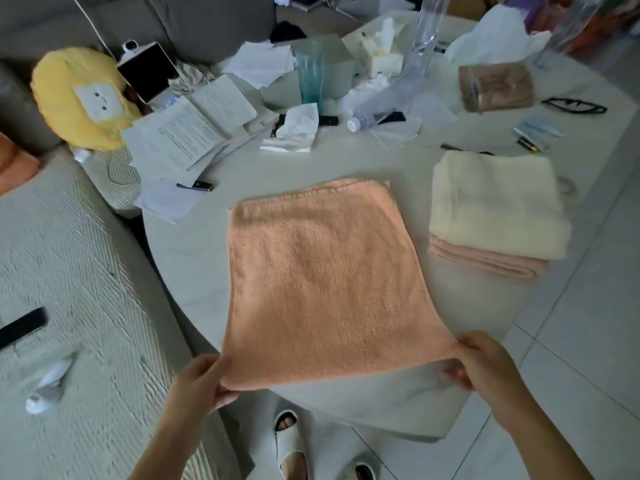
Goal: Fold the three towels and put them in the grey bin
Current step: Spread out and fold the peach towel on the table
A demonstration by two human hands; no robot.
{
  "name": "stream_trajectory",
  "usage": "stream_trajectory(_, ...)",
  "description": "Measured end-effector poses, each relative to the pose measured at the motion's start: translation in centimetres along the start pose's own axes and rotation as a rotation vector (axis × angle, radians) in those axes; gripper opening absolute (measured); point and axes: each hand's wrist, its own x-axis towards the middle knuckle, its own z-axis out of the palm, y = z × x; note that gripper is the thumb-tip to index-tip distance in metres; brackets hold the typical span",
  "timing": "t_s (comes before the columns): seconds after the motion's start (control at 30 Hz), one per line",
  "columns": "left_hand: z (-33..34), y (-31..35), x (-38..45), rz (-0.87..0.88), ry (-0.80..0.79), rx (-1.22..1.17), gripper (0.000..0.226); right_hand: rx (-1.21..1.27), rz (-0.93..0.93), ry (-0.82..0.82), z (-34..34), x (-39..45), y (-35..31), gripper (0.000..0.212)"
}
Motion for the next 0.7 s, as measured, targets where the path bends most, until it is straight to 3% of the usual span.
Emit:
stream_trajectory(0.17,-0.3,2.5,0.3,0.037,0.064,0.036,0.024,-0.142,-0.060,0.036,-0.3,0.7,-2.4,0.016)
stream_trajectory(0.27,0.4,5.1,1.1,0.107,0.097,0.182,0.029,-0.195,-0.124,0.049,1.2,2.2,-4.8,0.026)
stream_trajectory(0.37,2.3,8.5,3.1,0.126,0.077,0.227,0.035,-0.187,-0.215,0.096,3.5,4.7,-7.5,0.014)
stream_trajectory(0.53,3.9,14.6,6.9,-0.115,-0.143,-0.056,0.026,-0.119,-0.249,0.092,6.6,8.4,-11.6,0.022)
stream_trajectory(0.7,3.7,17.5,10.0,-0.263,-0.401,-0.006,0.048,-0.138,-0.199,0.117,7.8,10.1,-12.7,0.029)
